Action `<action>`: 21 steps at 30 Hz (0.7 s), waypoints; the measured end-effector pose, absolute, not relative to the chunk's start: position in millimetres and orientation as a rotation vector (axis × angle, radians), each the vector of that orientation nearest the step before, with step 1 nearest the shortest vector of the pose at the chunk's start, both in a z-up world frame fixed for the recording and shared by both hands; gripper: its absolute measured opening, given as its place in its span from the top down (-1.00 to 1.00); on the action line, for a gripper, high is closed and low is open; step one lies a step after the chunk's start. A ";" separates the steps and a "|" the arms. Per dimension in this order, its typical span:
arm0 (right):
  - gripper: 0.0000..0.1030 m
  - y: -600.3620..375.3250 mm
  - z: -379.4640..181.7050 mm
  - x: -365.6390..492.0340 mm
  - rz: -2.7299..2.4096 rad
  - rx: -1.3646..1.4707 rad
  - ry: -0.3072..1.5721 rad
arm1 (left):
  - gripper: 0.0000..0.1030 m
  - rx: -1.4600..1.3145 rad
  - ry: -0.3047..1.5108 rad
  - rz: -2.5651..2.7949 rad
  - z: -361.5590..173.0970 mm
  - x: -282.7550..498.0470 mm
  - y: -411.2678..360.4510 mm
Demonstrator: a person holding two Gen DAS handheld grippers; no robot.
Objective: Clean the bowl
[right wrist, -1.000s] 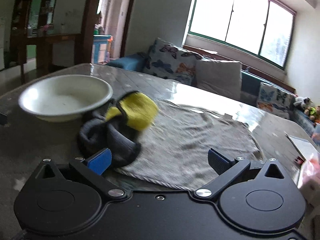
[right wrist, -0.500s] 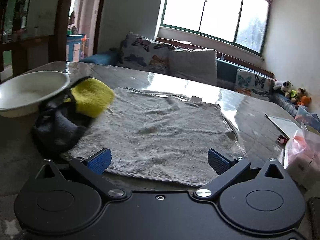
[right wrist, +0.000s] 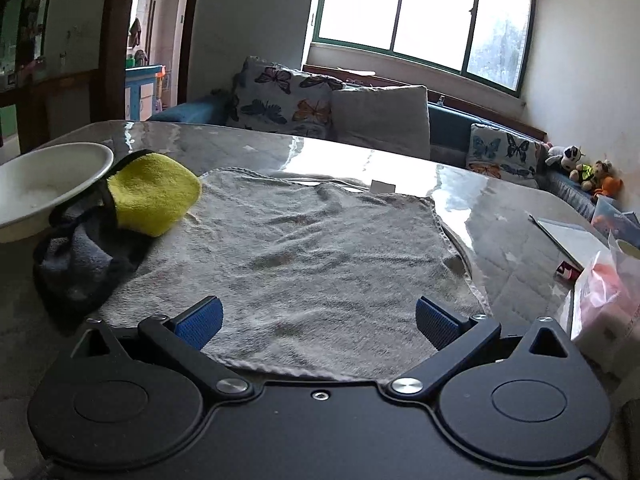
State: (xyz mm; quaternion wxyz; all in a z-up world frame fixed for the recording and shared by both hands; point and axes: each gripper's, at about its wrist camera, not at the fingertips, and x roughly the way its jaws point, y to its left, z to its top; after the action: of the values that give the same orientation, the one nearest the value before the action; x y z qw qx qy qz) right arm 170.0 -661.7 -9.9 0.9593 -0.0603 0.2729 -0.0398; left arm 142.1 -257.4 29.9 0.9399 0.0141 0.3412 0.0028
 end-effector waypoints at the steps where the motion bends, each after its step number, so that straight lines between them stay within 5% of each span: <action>1: -1.00 -662.9 -10.3 171.6 -0.080 -0.122 0.557 | -0.59 0.027 0.691 0.002 29.1 143.6 -256.5; 21: -1.00 -679.7 -17.8 190.8 -0.088 -0.100 0.635 | -0.97 0.039 0.669 -0.058 19.7 166.2 -249.7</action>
State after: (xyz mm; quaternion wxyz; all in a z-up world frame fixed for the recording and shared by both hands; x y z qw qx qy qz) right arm 190.8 -679.7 -17.8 0.9478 -0.0493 0.3122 -0.0430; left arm 166.2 -249.7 19.7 0.9440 0.0192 0.3280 -0.0282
